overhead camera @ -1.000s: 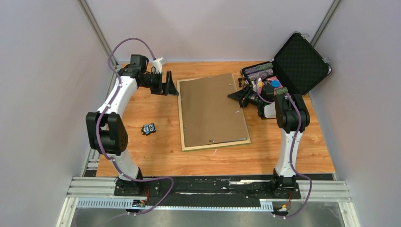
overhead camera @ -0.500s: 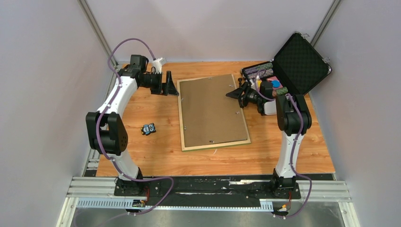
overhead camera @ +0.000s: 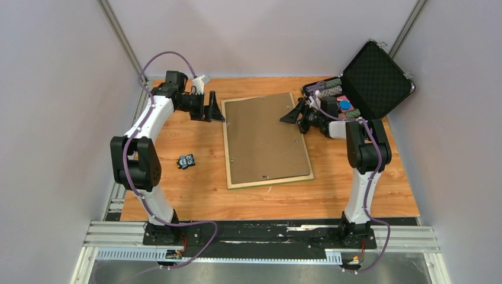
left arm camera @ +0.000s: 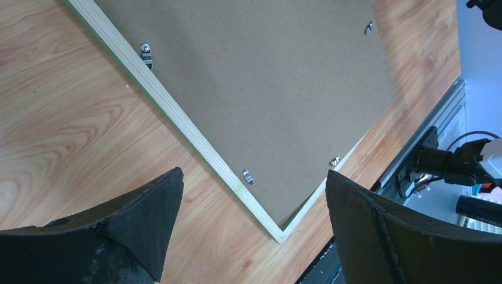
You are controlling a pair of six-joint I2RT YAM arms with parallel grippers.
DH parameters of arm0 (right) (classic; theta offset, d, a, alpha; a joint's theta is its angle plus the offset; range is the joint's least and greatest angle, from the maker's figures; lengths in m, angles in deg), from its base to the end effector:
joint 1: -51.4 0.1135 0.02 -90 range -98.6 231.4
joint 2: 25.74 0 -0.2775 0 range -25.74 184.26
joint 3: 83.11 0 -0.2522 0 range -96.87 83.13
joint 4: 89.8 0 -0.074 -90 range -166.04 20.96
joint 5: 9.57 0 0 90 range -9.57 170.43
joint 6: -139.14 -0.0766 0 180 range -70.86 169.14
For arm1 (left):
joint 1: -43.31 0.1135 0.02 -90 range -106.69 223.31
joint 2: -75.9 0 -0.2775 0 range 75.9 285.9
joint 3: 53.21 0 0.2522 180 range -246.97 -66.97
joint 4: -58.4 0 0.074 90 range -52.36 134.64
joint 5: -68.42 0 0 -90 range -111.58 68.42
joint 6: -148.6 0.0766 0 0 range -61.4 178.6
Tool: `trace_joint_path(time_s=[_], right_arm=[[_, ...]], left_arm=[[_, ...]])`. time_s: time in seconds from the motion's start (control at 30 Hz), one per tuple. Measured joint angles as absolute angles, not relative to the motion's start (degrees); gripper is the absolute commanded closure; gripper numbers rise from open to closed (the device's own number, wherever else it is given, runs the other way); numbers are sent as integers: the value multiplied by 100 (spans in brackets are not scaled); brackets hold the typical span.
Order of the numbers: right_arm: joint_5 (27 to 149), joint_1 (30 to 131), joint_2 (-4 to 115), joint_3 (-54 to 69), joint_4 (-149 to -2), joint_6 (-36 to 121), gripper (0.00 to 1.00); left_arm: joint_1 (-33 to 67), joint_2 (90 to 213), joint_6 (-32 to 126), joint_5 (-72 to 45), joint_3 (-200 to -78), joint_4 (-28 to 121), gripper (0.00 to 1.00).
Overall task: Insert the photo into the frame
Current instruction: Place the photo frame item in the photo frame.
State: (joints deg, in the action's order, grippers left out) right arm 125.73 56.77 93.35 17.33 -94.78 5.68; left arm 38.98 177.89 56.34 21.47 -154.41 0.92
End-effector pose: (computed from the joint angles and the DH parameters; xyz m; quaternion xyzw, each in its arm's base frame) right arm 0.4477 0.0968 0.1230 0.0972 0.8307 0.4879 0.2500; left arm 0.3931 -0.0822 0.2709 0.1164 0.8929 -0.3670 0.2336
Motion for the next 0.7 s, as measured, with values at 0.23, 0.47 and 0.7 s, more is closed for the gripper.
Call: trace_joint_path(time_s=[0.23, 0.47, 0.7], right_arm=[[12192, 5802, 9197, 1558, -8772, 1152, 29], [11893, 5865, 9016, 1519, -8309, 1550, 28], [11618, 5928, 8891, 1418, -7933, 1864, 27]], left_arm=[[3898, 17791, 5636, 2152, -15441, 122, 3], [3898, 17794, 5638, 2167, -15439, 125, 3], [3898, 17794, 5640, 2180, -15423, 125, 3]])
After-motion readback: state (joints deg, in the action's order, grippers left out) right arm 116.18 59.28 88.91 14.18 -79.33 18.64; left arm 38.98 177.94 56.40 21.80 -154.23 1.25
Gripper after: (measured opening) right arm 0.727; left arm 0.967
